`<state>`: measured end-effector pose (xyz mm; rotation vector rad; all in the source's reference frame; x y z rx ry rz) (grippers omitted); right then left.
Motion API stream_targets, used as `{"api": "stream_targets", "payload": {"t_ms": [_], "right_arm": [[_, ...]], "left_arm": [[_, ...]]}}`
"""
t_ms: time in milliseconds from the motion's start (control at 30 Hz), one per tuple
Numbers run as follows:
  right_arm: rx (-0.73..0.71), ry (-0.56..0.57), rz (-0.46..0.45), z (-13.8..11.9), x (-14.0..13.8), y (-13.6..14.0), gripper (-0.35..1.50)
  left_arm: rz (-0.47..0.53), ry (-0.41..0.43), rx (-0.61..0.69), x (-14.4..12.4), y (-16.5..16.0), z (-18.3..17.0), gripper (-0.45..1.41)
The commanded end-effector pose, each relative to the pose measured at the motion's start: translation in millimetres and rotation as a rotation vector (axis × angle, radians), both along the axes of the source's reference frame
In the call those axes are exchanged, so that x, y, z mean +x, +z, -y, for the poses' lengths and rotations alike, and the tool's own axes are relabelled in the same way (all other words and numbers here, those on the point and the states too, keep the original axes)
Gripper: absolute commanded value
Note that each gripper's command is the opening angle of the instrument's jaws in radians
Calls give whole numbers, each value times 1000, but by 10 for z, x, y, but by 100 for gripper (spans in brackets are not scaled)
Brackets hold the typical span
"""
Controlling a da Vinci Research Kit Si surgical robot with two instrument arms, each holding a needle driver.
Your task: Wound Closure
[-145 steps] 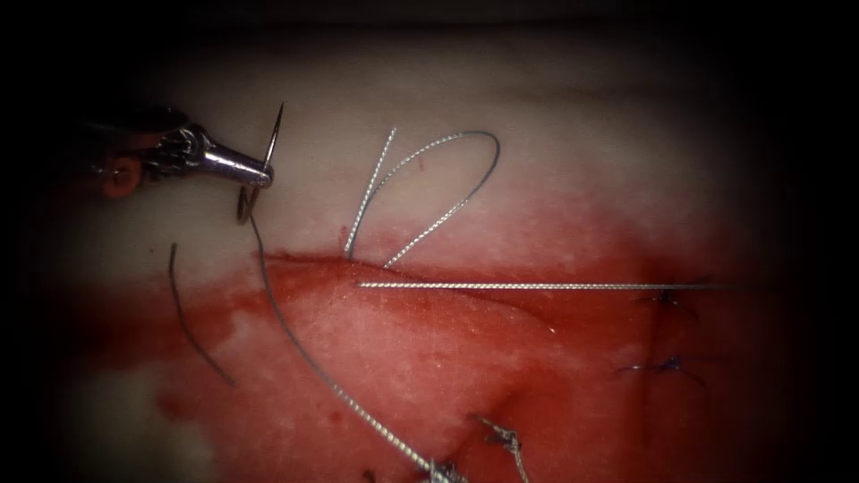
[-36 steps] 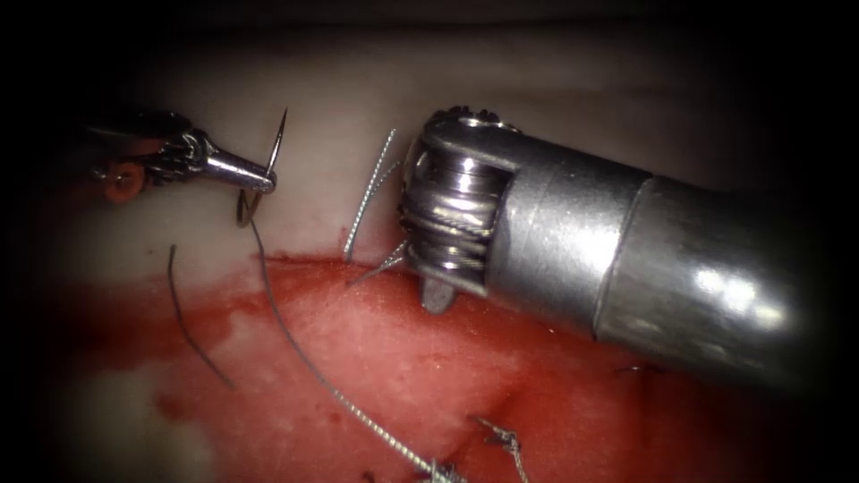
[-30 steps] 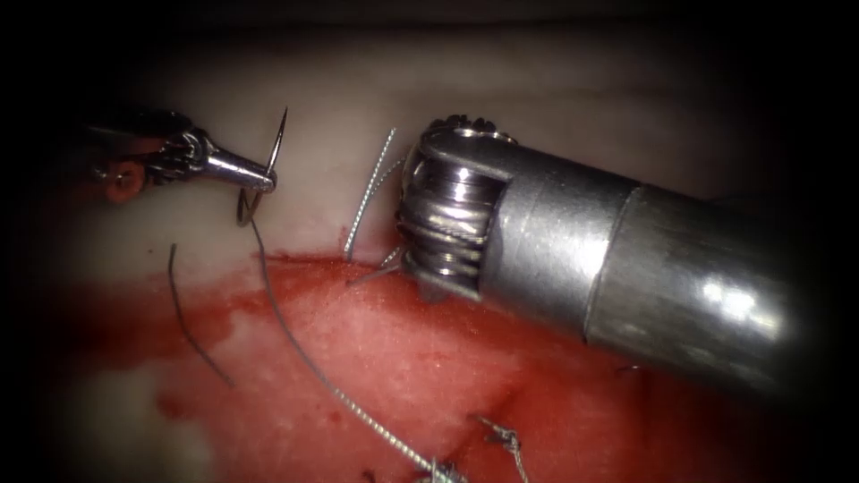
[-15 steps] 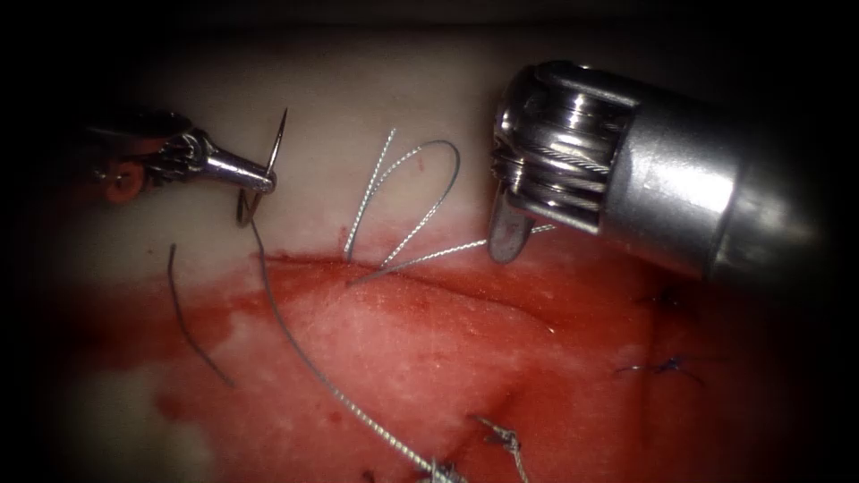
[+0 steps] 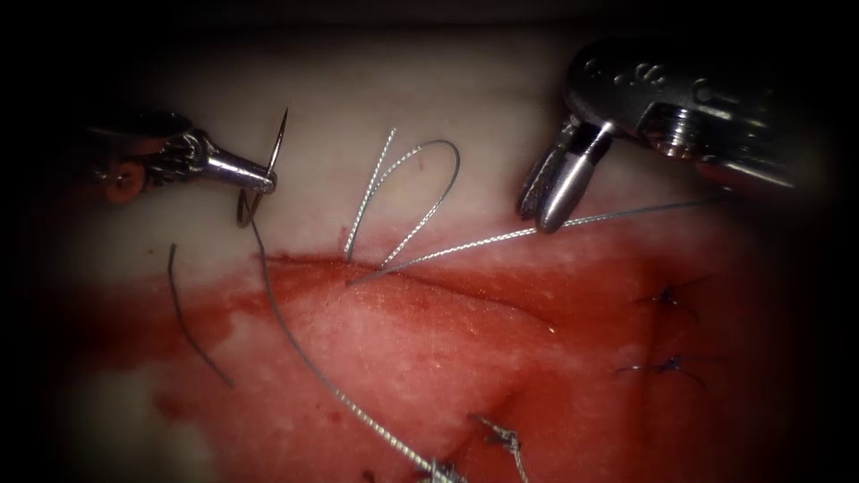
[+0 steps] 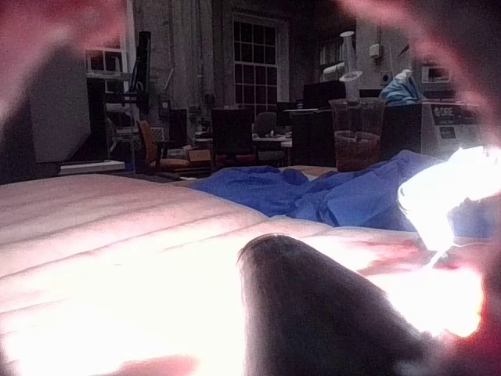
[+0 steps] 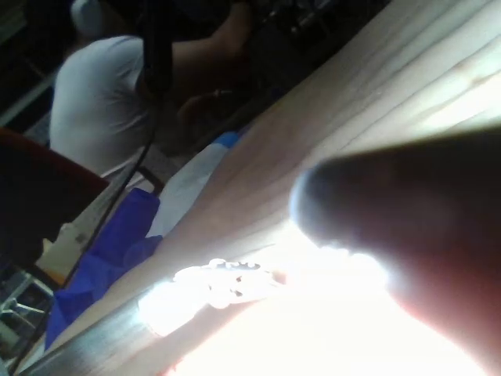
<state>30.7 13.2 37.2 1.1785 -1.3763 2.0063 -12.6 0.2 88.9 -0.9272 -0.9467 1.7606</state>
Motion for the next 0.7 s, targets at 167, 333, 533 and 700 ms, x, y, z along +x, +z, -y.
{"api": "stream_targets", "payload": {"t_ms": [167,333,533,700], "right_arm": [[-31,169,-238,-17,32,3,79],[-82,585,-198,-1,40,15,44],[10,820,18,25,41,23,58],[-58,674,261,27,50,13,64]], "left_arm": [[5,-4,-7,-1,-10,-16,-45],[5,-4,-7,-1,-10,-16,-45],[4,-5,-7,-2,-10,-16,-45],[6,-3,-5,-2,-10,-16,-45]]}}
